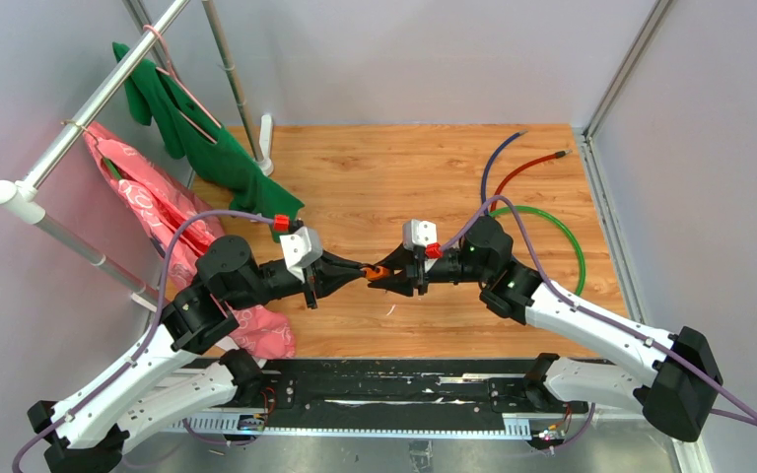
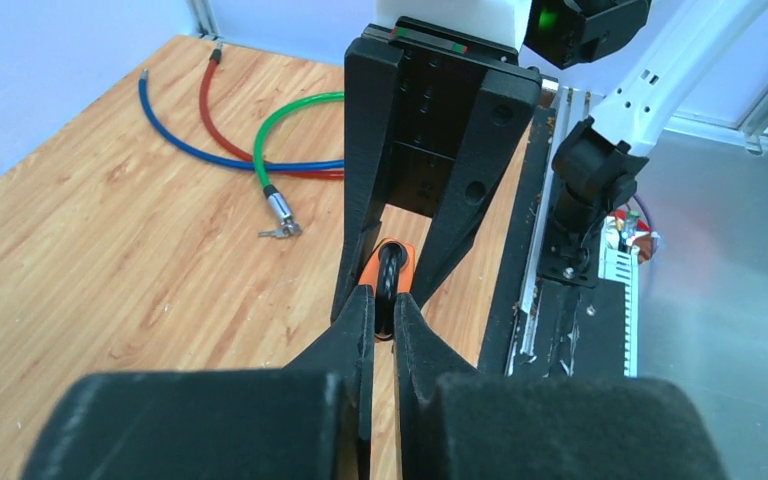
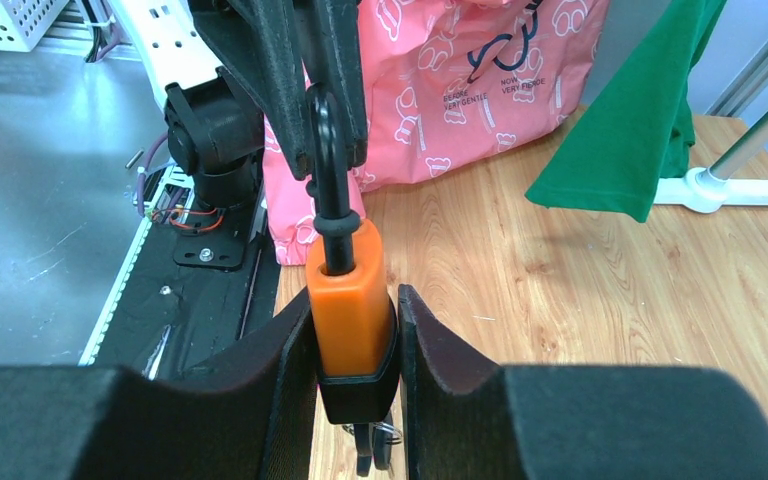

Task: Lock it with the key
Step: Lock the lock.

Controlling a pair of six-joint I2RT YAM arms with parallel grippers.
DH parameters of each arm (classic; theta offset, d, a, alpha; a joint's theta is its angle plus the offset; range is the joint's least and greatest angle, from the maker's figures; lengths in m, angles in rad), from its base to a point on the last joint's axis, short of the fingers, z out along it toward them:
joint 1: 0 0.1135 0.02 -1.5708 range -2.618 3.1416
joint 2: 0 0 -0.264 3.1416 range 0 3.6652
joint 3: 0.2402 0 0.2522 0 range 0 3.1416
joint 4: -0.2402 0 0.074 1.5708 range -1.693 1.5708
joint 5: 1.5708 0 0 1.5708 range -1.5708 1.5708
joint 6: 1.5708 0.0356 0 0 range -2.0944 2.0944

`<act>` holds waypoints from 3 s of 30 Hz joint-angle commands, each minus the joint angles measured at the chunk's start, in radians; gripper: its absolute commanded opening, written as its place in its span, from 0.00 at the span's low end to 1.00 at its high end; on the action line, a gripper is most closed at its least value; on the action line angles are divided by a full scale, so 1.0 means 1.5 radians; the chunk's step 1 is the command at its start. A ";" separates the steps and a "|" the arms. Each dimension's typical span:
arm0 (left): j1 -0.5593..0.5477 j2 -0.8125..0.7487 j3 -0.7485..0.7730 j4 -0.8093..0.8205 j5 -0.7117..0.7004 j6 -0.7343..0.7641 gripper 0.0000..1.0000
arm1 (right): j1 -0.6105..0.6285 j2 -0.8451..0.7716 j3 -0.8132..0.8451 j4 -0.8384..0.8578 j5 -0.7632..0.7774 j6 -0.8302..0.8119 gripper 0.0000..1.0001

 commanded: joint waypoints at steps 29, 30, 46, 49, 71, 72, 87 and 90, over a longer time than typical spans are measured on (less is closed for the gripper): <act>-0.012 -0.004 -0.004 -0.086 -0.013 0.164 0.00 | 0.028 0.049 0.204 -0.294 0.001 -0.064 0.48; -0.012 -0.004 -0.004 -0.086 -0.014 0.163 0.00 | 0.029 0.053 0.205 -0.294 0.002 -0.064 0.48; -0.012 -0.011 -0.006 -0.091 -0.007 0.150 0.00 | 0.049 0.071 0.212 -0.285 0.073 -0.068 0.00; -0.012 -0.019 -0.011 -0.078 -0.017 0.114 0.16 | 0.048 0.048 0.211 -0.274 0.128 -0.055 0.00; -0.007 -0.039 -0.073 0.180 0.067 0.005 0.71 | 0.032 -0.085 0.191 -0.015 0.066 0.119 0.00; -0.007 -0.037 -0.075 0.195 0.061 -0.004 0.71 | 0.032 -0.086 0.190 -0.012 0.064 0.122 0.00; -0.007 -0.021 -0.079 0.238 0.085 0.001 0.60 | 0.033 -0.082 0.179 0.020 0.026 0.136 0.00; -0.009 -0.019 -0.079 0.240 0.104 0.000 0.56 | 0.033 -0.080 0.179 0.021 0.016 0.137 0.00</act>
